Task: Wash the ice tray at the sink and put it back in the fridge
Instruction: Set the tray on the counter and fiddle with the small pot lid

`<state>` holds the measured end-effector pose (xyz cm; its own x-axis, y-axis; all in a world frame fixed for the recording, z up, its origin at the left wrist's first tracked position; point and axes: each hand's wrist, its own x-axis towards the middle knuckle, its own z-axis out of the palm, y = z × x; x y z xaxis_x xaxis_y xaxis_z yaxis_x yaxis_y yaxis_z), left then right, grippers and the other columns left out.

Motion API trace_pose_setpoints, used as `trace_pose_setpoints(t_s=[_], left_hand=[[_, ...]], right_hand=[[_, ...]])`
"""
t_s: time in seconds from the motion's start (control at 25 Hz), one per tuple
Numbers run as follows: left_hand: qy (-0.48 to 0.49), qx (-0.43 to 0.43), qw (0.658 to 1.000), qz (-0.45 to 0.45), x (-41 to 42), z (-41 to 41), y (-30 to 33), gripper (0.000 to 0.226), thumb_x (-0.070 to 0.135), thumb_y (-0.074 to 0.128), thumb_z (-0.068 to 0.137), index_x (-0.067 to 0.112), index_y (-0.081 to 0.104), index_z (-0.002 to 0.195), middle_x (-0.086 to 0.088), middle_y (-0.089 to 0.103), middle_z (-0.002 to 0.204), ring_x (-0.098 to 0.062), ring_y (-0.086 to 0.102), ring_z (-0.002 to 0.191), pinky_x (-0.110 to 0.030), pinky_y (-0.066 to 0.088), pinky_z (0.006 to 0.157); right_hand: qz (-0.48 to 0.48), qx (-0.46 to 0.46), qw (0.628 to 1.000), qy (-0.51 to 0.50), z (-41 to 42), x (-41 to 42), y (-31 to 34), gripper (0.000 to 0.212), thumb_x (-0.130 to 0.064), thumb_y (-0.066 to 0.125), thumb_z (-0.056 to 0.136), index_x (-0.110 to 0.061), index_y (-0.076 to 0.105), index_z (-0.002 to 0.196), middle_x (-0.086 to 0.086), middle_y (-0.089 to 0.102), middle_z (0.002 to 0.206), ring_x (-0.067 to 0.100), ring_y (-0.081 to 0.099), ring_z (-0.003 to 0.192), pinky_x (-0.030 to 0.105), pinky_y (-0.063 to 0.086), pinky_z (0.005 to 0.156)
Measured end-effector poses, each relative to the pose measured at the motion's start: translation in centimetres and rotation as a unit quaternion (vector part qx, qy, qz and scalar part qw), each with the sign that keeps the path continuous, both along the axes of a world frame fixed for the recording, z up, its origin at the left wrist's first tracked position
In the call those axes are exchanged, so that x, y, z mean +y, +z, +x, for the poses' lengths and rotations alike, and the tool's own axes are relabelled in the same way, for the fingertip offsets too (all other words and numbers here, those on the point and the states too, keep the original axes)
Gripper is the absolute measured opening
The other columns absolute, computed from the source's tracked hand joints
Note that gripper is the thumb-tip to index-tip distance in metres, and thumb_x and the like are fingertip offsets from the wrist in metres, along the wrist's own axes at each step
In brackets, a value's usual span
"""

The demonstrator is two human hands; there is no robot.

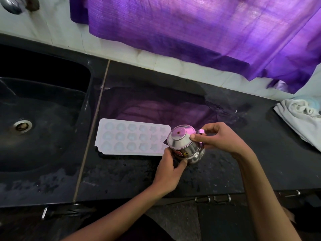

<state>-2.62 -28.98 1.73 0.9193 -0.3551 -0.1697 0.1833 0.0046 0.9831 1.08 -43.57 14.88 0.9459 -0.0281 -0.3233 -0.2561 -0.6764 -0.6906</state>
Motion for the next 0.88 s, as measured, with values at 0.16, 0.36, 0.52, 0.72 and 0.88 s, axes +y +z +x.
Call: trace_pose_setpoints(t_s=[0.16,0.36,0.52,0.72,0.88], left_hand=[[0.005,0.004,1.000,0.003,0.0,0.1,0.0,0.045,0.041,0.056,0.074,0.029,0.039,0.115,0.009,0.055,0.121,-0.007,0.050,0.114,-0.033,0.043,0.100],[0.000,-0.003,1.000,0.004,0.1,0.2,0.1,0.046,0.040,0.056,0.076,0.027,0.040,0.116,0.009,0.055,0.122,-0.005,0.050,0.113,-0.030,0.043,0.098],[0.005,-0.021,1.000,0.012,0.1,0.3,0.5,0.034,0.025,0.060,0.087,0.026,0.038,0.113,0.007,0.055,0.118,0.000,0.050,0.103,-0.017,0.042,0.088],[0.052,-0.081,0.995,0.032,0.0,0.4,1.6,0.031,0.020,0.059,0.088,0.026,0.038,0.109,0.001,0.052,0.112,0.006,0.046,0.085,-0.006,0.037,0.072],[0.075,-0.108,0.991,0.025,0.0,0.6,2.4,0.044,0.019,0.058,0.089,0.018,0.037,0.128,0.012,0.045,0.117,0.023,0.040,0.095,0.002,0.034,0.076]], right_hand=[[0.002,0.008,1.000,-0.011,0.0,0.1,-0.1,0.060,-0.054,0.079,0.054,0.000,0.067,0.078,0.022,0.070,0.081,0.026,0.062,0.071,0.054,0.052,0.083],[-0.003,0.003,1.000,-0.007,0.0,-0.2,0.0,0.057,-0.054,0.079,0.055,-0.003,0.068,0.078,0.020,0.071,0.083,0.039,0.067,0.083,0.055,0.053,0.085],[0.014,0.003,1.000,-0.009,0.1,-0.3,0.0,0.057,-0.053,0.080,0.055,-0.002,0.069,0.079,0.021,0.071,0.083,0.036,0.066,0.077,0.054,0.053,0.085],[0.060,-0.005,0.998,-0.037,0.2,-1.0,0.3,0.059,-0.046,0.080,0.052,0.004,0.066,0.079,0.011,0.064,0.070,0.018,0.062,0.071,0.040,0.056,0.081],[0.084,-0.019,0.995,-0.049,0.6,-1.2,0.6,0.061,-0.047,0.080,0.051,0.005,0.066,0.080,0.017,0.061,0.077,0.022,0.060,0.075,0.030,0.057,0.072]])
